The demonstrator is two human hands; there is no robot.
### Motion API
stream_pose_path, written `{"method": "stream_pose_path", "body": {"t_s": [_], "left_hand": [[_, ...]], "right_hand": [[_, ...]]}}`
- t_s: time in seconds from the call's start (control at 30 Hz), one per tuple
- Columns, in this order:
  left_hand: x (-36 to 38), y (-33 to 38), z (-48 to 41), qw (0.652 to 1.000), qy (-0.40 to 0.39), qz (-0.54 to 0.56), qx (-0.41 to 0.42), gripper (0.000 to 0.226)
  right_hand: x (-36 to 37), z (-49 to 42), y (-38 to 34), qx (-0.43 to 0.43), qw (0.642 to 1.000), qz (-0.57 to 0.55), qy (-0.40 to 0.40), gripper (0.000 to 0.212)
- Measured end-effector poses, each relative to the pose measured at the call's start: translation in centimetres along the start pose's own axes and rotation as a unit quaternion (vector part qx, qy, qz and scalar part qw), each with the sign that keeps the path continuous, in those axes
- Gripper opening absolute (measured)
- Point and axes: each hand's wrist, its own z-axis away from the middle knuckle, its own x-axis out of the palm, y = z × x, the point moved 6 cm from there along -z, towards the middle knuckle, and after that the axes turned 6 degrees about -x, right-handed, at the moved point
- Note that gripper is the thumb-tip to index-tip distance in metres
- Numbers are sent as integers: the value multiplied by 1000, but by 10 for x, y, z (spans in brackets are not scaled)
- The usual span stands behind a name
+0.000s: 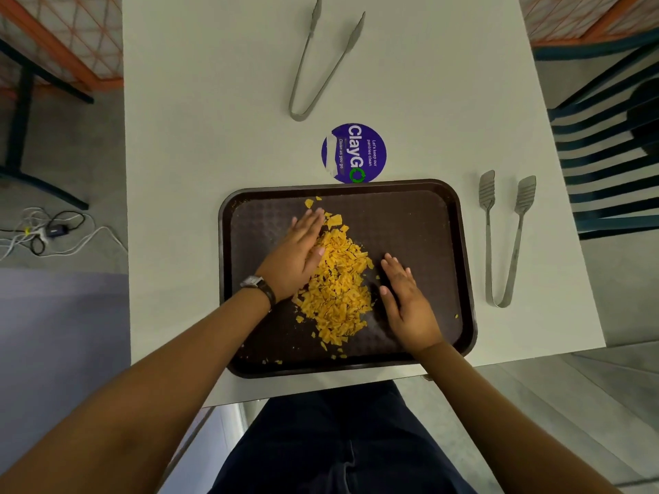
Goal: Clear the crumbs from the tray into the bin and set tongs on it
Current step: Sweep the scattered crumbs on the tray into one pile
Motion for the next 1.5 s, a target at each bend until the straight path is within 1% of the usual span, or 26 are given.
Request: {"method": "stream_pose_path", "body": {"t_s": [0.07, 0.13, 0.27, 0.33, 0.43, 0.5, 0.6, 0.67, 0.7, 0.83, 0.93, 1.03, 1.13, 1.2, 1.3, 1.37, 1.43, 1.5], "left_hand": [[-6, 1, -17, 997, -7, -68, 47, 58], [-8, 0, -30, 988, -34, -127, 80, 60], [-10, -10, -44, 974, -63, -191, 107, 65], [-11, -12, -46, 970, -74, -201, 116, 71], [-6, -13, -43, 971, -93, -186, 115, 71], [6, -10, -35, 966, -123, -182, 134, 69], [22, 5, -13, 958, -160, -169, 165, 73], [24, 16, 0, 966, -144, -131, 169, 76], [22, 20, 4, 971, -124, -113, 169, 74], [14, 17, 11, 986, -56, -64, 143, 56], [3, 9, 18, 997, 0, -9, 77, 55], [-9, -8, 34, 996, 64, 59, 0, 52], [-12, -24, 57, 990, 104, 82, -42, 52], [-10, -29, 70, 988, 115, 90, -56, 55], [-4, -33, 82, 986, 122, 95, -64, 57], [-1, -31, 86, 985, 128, 92, -67, 57], [0, -27, 84, 985, 132, 85, -70, 58], [2, -26, 77, 986, 131, 66, -75, 60]], "right_hand": [[-1, 4, 0, 5, 1000, 3, 1, 55], [-1, 8, 1, 7, 1000, 7, 3, 55], [-3, 15, 3, 10, 1000, 13, 4, 54], [-5, 17, 6, 14, 1000, 14, 11, 53], [-8, 20, 10, 19, 1000, 15, 18, 53], [-9, 22, 9, 15, 1000, 17, 21, 52], [-9, 24, 9, 10, 1000, 14, 19, 52], [-8, 22, 8, 8, 1000, 12, 13, 52], [-8, 18, 6, 5, 1000, 11, 9, 53], [-8, -11, -3, -22, 1000, 2, -12, 54], [-11, -48, -6, -27, 1000, 3, -6, 58], [-8, -81, -5, -7, 1000, 5, -2, 63], [3, -95, -7, -19, 998, 60, -15, 66], [13, -96, -16, -59, 995, 73, -44, 65], [38, -81, -36, -140, 981, 72, -111, 62], [52, -68, -44, -171, 972, 46, -152, 59], [55, -57, -48, -164, 974, -12, -156, 58], [44, -51, -49, -130, 982, -59, -122, 55]]}}
